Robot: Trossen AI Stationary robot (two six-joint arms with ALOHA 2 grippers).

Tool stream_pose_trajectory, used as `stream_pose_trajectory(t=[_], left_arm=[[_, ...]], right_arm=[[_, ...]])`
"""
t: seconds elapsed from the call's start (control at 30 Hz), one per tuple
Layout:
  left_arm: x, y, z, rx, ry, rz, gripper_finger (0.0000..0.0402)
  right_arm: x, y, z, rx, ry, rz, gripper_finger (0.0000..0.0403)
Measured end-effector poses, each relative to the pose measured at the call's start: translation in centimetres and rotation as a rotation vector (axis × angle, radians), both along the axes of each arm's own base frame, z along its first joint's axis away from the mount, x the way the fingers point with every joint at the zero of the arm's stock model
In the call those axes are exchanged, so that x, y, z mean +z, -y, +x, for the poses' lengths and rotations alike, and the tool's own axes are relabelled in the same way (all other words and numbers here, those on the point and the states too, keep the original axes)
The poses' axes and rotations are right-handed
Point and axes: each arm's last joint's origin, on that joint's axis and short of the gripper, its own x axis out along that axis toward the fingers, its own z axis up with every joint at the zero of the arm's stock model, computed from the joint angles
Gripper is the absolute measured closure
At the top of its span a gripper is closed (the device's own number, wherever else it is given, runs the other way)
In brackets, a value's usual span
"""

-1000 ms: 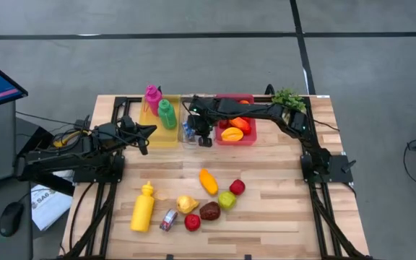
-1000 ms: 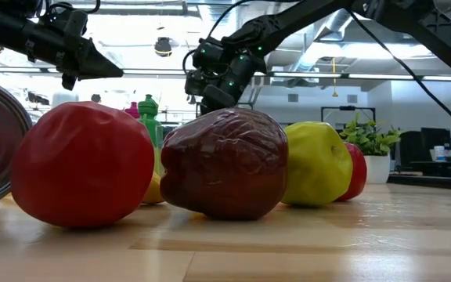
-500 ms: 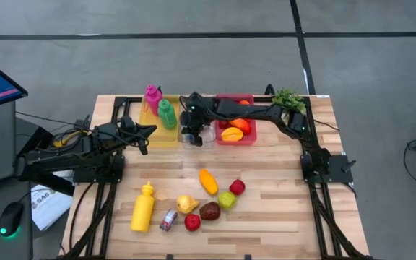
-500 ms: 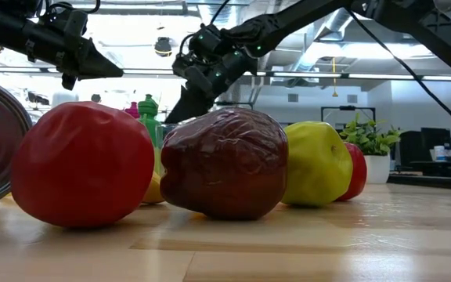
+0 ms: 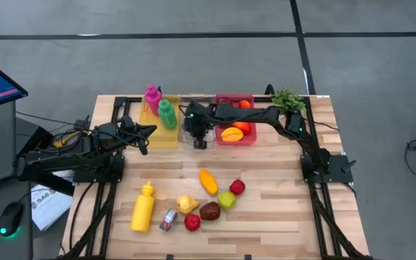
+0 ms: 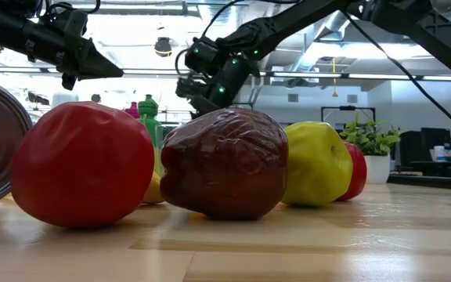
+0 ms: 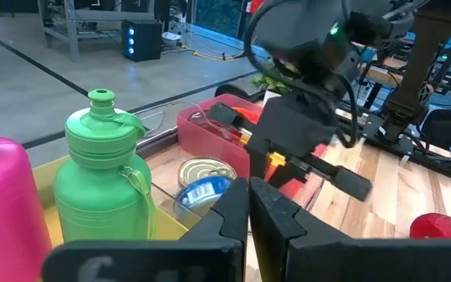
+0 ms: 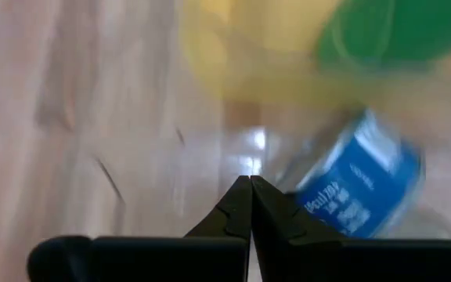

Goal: Pick & Place Food Item
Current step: Adjust the tuna cans in the transparent bin

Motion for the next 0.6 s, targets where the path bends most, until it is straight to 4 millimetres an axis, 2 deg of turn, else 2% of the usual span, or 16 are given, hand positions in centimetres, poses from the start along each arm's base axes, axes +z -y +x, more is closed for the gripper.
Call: stream_pose_trajectory(t=[0.23, 0.47, 0.6], left_arm=[[0.0, 0.0, 0.0, 0.000, 0.000, 0.000, 0.0399], [0.0, 0.0, 0.0, -0.001, 0.000, 0.000, 0.0399], [0.0, 0.0, 0.0, -0.001, -0.001, 0.000, 0.0399]], right_arm=[[0.0, 1.0, -1.2, 0.002, -0.079, 0.007, 0.0403], [3.2, 2.3, -2.2, 0.003, 0.006, 0.015, 0.0403], [4.0, 3.5, -2.0, -0.055, 0.094, -0.004, 0.0403]])
